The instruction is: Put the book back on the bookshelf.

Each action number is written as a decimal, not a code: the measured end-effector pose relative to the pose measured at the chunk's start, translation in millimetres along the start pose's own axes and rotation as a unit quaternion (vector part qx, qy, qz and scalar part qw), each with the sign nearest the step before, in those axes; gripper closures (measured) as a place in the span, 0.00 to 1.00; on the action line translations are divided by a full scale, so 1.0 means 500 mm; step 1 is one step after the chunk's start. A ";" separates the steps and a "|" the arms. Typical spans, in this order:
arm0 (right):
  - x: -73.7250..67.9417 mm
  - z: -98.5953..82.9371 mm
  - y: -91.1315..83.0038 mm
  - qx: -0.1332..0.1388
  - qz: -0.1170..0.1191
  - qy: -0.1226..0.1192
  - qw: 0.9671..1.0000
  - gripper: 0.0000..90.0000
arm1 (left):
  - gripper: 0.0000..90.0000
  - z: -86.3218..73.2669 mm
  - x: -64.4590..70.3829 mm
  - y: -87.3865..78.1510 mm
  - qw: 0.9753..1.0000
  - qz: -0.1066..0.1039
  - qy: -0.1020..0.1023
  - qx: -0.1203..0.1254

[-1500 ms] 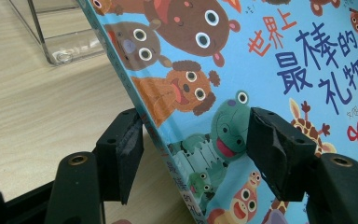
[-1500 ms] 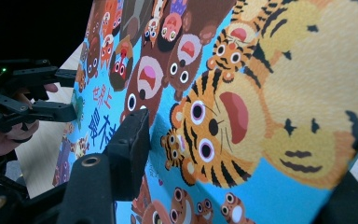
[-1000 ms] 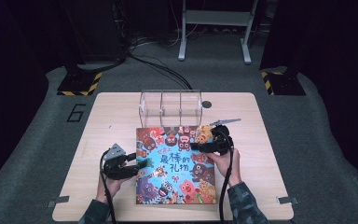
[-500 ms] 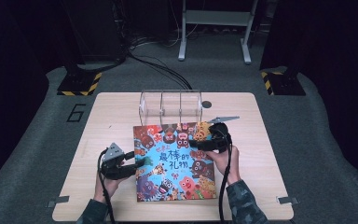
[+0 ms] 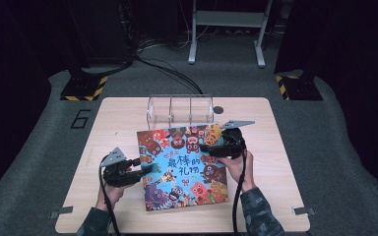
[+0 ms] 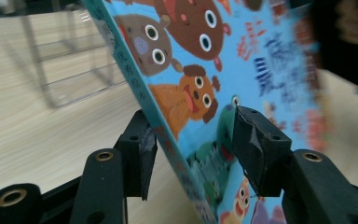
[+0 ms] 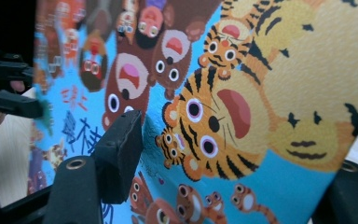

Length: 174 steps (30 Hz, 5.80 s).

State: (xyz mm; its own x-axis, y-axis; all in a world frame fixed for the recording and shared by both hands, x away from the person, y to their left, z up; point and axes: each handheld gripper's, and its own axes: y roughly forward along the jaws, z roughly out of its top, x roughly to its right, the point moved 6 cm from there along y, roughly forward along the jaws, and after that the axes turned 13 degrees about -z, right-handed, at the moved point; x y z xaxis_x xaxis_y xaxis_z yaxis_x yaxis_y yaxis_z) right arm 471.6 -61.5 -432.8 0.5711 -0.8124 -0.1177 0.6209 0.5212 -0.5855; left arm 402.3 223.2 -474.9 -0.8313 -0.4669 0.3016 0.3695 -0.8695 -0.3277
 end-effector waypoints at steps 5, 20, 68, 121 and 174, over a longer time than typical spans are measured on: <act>0.004 0.003 0.004 -0.003 -0.018 -0.007 1.000 0.36 | 0.56 0.005 0.000 0.002 1.000 0.004 0.003 -0.005; -0.008 0.025 -0.019 0.025 -0.039 -0.035 0.998 0.36 | 0.56 0.037 0.012 -0.010 0.995 0.058 0.073 -0.020; -0.040 0.004 -0.067 0.094 -0.033 -0.105 0.989 0.35 | 0.60 0.174 0.070 -0.051 0.988 0.009 0.154 0.026; 0.069 -0.034 -0.089 0.089 -0.076 -0.010 0.993 0.16 | 0.81 0.244 0.085 0.031 0.980 -0.065 0.099 -0.159; 0.180 -0.311 -0.006 -0.032 -0.194 0.041 0.980 0.17 | 0.89 0.240 0.084 0.047 0.965 -0.094 0.061 -0.237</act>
State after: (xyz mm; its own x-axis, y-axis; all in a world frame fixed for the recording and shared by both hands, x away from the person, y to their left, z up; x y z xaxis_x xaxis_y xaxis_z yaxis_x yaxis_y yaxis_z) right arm 437.7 -176.5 -566.3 0.2522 -0.9657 0.0611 0.7468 0.1541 -0.6470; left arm 426.0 163.8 -362.5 -0.9184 -0.2609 0.2976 0.0004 -0.7526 -0.6585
